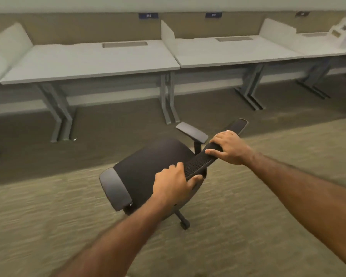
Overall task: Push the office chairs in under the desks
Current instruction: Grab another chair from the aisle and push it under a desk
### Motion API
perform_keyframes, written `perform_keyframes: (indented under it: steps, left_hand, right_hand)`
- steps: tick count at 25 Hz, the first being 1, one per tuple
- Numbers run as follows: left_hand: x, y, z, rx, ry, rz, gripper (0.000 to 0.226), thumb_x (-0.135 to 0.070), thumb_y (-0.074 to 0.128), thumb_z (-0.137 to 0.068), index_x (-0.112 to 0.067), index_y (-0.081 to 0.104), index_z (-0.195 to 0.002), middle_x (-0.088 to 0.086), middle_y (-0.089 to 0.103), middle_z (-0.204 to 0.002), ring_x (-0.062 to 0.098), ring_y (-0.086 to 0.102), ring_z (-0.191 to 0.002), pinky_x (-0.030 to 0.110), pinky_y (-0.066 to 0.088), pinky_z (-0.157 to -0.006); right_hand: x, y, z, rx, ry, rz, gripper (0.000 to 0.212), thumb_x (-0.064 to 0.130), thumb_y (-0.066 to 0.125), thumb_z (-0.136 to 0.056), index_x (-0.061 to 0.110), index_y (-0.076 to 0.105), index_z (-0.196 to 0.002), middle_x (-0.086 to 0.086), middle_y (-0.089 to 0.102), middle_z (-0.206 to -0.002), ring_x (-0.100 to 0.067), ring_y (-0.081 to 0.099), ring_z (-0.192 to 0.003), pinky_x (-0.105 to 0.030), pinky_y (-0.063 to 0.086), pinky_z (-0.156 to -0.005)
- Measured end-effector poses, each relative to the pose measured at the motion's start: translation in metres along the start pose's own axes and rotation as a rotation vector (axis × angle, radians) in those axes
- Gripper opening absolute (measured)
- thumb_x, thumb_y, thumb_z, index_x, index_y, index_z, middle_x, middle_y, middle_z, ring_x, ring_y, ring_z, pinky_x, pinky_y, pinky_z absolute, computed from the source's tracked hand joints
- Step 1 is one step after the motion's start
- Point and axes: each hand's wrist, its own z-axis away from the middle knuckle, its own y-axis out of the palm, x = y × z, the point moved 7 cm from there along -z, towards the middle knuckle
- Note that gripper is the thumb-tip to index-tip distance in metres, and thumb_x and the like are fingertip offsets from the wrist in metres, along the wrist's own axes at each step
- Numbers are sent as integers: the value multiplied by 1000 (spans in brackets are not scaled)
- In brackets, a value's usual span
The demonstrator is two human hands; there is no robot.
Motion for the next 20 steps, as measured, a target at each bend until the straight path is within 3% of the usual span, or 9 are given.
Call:
perform_keyframes:
  steps: [3,6,9,15,20]
  left_hand:
    - [15,-2,1,-6,59,-59,70,-83,32,-90,-19,52,-109,5,68,-108,32,66,-96,42,46,-69]
    - [47,-3,9,15,97,-73,82,-89,26,-85,-21,53,-121,3,68,-114,29,66,-101,47,54,-82]
    - [87,-12,15,-4,112,-53,100,-100,14,-74,-26,56,-126,-4,70,-111,21,66,-98,41,54,-79]
    - [142,-31,-9,74,10,-74,98,-112,13,-55,-29,59,-83,-10,63,-72,11,59,-68,34,44,-57]
    - [181,-40,-34,26,18,-54,93,-112,18,-54,-30,57,-75,-11,61,-66,7,56,-63,31,36,-52]
  right_hand:
    - [14,0,-4,-33,-29,1,74,80,31,-89,18,70,-99,1,65,-99,-21,59,-97,-39,40,-90]
    - [25,-2,-10,66,-124,-96,78,85,31,-86,19,68,-101,3,64,-96,-19,61,-88,-34,41,-75]
    - [25,-2,-9,116,-105,-60,81,88,30,-85,20,69,-104,2,69,-99,-21,63,-90,-39,49,-77]
    - [58,-1,-33,-24,-36,27,83,89,18,-80,24,69,-84,2,70,-80,-21,62,-75,-37,46,-67]
    - [73,1,-70,-29,-1,8,74,84,19,-84,26,63,-76,4,65,-74,-18,57,-70,-36,43,-64]
